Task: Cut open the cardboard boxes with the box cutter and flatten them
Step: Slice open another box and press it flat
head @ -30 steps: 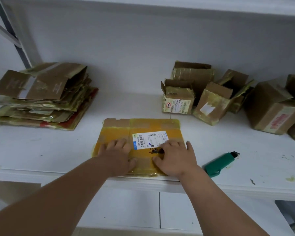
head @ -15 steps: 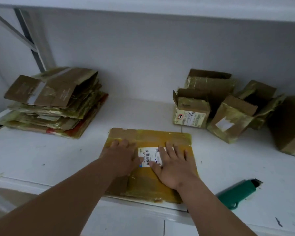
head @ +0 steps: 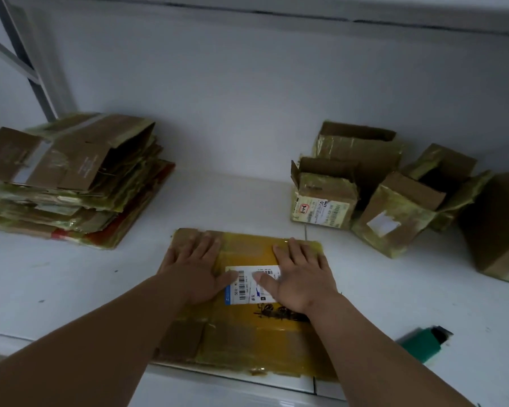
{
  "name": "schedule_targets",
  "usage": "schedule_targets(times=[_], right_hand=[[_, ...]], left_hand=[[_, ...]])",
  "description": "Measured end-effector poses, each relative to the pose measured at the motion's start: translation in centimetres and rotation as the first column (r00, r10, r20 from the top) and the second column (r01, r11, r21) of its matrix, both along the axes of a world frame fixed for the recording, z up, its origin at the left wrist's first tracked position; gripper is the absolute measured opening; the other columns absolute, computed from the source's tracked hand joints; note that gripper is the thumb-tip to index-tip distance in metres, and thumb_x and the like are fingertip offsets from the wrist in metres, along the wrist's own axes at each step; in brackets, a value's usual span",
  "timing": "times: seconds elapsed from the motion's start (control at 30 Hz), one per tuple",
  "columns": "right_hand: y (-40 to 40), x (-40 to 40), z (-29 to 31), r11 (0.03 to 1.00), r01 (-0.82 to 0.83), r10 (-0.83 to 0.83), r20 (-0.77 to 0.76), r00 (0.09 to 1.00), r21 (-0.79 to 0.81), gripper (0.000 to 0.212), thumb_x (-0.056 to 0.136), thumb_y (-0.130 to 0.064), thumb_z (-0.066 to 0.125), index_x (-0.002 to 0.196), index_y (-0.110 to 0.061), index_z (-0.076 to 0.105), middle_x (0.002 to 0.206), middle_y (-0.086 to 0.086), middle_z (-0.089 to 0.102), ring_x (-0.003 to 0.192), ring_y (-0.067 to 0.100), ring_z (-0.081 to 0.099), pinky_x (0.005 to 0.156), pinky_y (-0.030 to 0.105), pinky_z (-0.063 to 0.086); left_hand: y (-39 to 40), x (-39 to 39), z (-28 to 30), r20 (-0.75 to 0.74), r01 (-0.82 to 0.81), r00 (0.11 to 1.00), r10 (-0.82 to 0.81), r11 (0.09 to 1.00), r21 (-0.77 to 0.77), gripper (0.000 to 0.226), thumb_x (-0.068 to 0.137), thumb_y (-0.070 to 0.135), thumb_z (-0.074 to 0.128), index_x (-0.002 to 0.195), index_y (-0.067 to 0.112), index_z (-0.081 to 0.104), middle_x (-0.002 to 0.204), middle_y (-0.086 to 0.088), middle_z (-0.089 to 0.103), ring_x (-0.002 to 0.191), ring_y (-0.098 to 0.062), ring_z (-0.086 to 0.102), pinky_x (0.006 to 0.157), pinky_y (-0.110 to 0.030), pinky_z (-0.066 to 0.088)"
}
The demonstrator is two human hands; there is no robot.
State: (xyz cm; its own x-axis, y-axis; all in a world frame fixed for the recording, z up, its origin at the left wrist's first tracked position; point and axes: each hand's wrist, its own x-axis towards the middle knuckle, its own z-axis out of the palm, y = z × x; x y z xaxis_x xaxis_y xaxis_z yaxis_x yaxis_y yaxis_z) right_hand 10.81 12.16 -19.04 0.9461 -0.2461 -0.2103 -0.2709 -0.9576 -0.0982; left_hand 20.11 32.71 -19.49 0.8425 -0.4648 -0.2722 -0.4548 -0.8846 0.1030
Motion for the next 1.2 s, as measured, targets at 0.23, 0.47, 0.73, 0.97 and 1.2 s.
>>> schedule_targets(times=[0.23, 0.47, 0.73, 0.97, 1.2], right_hand=[[2.6, -0.4, 0.6, 0.996, 0.039, -0.038, 0.006, 0.999, -0.078, 0.070, 0.096, -0.069, 0.010, 0.156, -0.036, -0.004, 0.165, -0.001, -0.017, 0.150, 0.028, -0.019, 0.116, 0.058, -0.013], [5.5, -2.3, 0.9, 0.995, 0.094, -0.094, -0.003, 0.996, 0.015, 0.064, 0.100, -0.061, 0.011, 0.157, -0.036, -0.002, 0.165, -0.003, -0.016, 0.151, 0.024, -0.018, 0.118, 0.057, -0.010], [6.6, -6.6, -0.3, 0.992, 0.122, -0.122, -0.035, 0.992, -0.020, 0.086, 0.080, -0.088, 0.006, 0.153, -0.045, -0.013, 0.163, -0.007, -0.022, 0.149, 0.024, -0.023, 0.116, 0.058, -0.014], [7.8, -7.8, -0.8, 0.985, 0.172, -0.166, 0.127, 0.978, -0.032, 0.079, 0.087, -0.080, 0.010, 0.156, -0.041, 0.002, 0.166, -0.006, -0.008, 0.152, 0.023, -0.011, 0.120, 0.054, -0.008], [7.1, -7.6, 0.6, 0.992, 0.125, -0.121, -0.106, 0.987, 0.032, 0.084, 0.087, -0.081, 0.016, 0.155, -0.040, -0.011, 0.162, -0.005, -0.024, 0.149, 0.024, -0.024, 0.118, 0.055, -0.013]], left_hand=[[0.5, -1.1, 1.5, 0.099, 0.089, 0.991, -0.088, 0.996, -0.004, 0.078, 0.098, 0.059, 0.029, 0.154, 0.029, -0.016, 0.162, 0.006, -0.021, 0.148, -0.022, -0.021, 0.119, -0.053, -0.011], [0.6, -3.6, 0.9, -0.038, 0.172, 0.984, -0.172, 0.985, 0.015, 0.079, 0.096, 0.067, 0.020, 0.155, 0.026, -0.011, 0.162, 0.001, -0.021, 0.149, -0.023, -0.019, 0.119, -0.055, -0.007], [1.6, -4.5, 1.2, 0.078, 0.203, 0.977, -0.199, 0.978, -0.048, 0.081, 0.095, 0.065, 0.032, 0.156, 0.027, -0.004, 0.163, 0.002, -0.015, 0.149, -0.026, -0.017, 0.119, -0.057, -0.005], [3.3, -7.3, 0.0, 0.063, 0.244, 0.968, -0.243, 0.970, -0.010, 0.073, 0.093, 0.071, 0.012, 0.154, 0.037, -0.010, 0.161, 0.010, -0.021, 0.149, -0.021, -0.019, 0.118, -0.056, -0.009], [3.1, -7.2, 0.1, 0.043, 0.251, 0.967, -0.253, 0.967, 0.039, 0.073, 0.094, 0.070, 0.013, 0.154, 0.036, -0.013, 0.161, 0.010, -0.022, 0.149, -0.021, -0.019, 0.118, -0.055, -0.009]])
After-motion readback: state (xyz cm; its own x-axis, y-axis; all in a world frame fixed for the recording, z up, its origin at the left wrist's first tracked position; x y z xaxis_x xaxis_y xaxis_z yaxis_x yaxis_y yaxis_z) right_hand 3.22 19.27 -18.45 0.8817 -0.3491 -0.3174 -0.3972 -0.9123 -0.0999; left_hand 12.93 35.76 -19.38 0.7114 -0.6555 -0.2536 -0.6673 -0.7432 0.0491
